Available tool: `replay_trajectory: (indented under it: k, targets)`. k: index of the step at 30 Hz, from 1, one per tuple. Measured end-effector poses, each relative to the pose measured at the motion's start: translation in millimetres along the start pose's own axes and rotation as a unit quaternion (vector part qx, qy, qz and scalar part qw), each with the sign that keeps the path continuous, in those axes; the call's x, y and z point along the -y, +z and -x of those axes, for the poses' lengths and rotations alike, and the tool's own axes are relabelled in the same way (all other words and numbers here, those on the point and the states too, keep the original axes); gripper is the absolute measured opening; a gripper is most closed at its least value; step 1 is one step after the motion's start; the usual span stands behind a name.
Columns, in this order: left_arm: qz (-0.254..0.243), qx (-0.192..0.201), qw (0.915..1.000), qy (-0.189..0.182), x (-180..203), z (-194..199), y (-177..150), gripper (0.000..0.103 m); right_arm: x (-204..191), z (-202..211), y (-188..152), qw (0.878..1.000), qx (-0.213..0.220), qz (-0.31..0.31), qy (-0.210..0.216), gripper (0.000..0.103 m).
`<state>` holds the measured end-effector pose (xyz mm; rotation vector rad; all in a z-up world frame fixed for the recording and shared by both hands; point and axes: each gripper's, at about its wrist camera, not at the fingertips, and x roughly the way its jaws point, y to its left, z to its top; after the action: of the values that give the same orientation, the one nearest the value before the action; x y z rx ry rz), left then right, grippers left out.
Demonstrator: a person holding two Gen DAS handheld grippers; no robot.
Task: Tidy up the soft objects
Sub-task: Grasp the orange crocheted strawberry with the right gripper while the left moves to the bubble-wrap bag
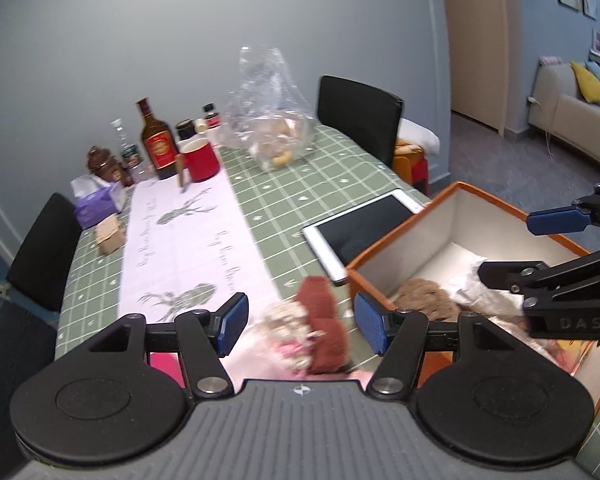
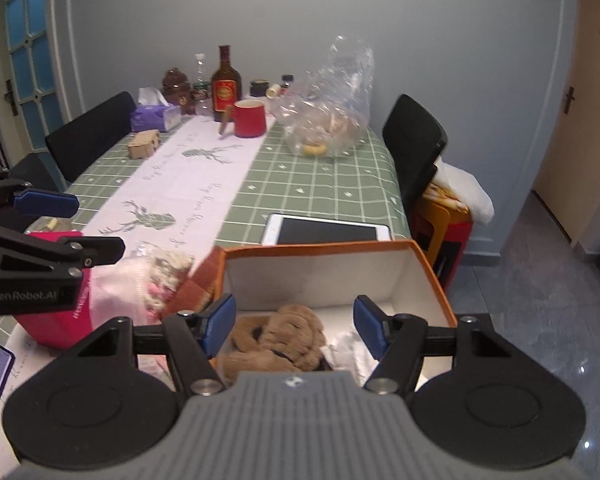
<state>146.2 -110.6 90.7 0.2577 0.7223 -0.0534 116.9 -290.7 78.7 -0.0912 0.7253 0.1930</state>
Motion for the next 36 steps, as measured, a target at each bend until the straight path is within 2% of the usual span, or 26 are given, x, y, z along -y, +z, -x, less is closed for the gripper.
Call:
replay_trajectory:
  k: [3, 8, 12, 16, 20, 27, 31, 33, 36]
  targets:
    - [0.019, 0.001, 0.9998, -0.003, -22, 3, -20, 0.077, -20, 3, -3, 1.000, 0.005, 0.023, 0.007, 0.065]
    - [0.031, -0.013, 0.9993, -0.018, -35, -6, -77, 0.077, -46, 5, -17, 0.997, -0.002, 0.068, 0.017, 0.065]
    - [0.036, -0.022, 0.9988, -0.025, -41, -7, -112, 0.077, -60, 6, -31, 0.996, -0.004, 0.081, 0.049, 0.065]
    - [0.018, -0.032, 0.9990, -0.025, -46, -3, -137, 0.077, -83, -6, -48, 0.992, -0.025, 0.112, 0.053, 0.065]
    - [0.014, -0.053, 0.9976, -0.042, -47, -10, -160, 0.077, -100, -25, -60, 0.990, -0.062, 0.116, 0.054, 0.058]
    - [-0.001, -0.077, 0.9953, -0.059, -43, -17, -183, 0.077, -121, -63, -84, 0.982, -0.120, 0.142, 0.016, 0.050]
    - [-0.007, -0.086, 0.9938, -0.069, -43, -16, -192, 0.077, -133, -71, -91, 0.978, -0.116, 0.174, -0.019, 0.054]
    - [-0.009, -0.090, 0.9933, -0.072, -44, -17, -194, 0.077, -139, -71, -93, 0.976, -0.109, 0.190, -0.019, 0.048]
    - [-0.011, -0.092, 0.9931, -0.072, -46, -16, -194, 0.077, -155, -74, -101, 0.965, -0.105, 0.239, -0.031, 0.047]
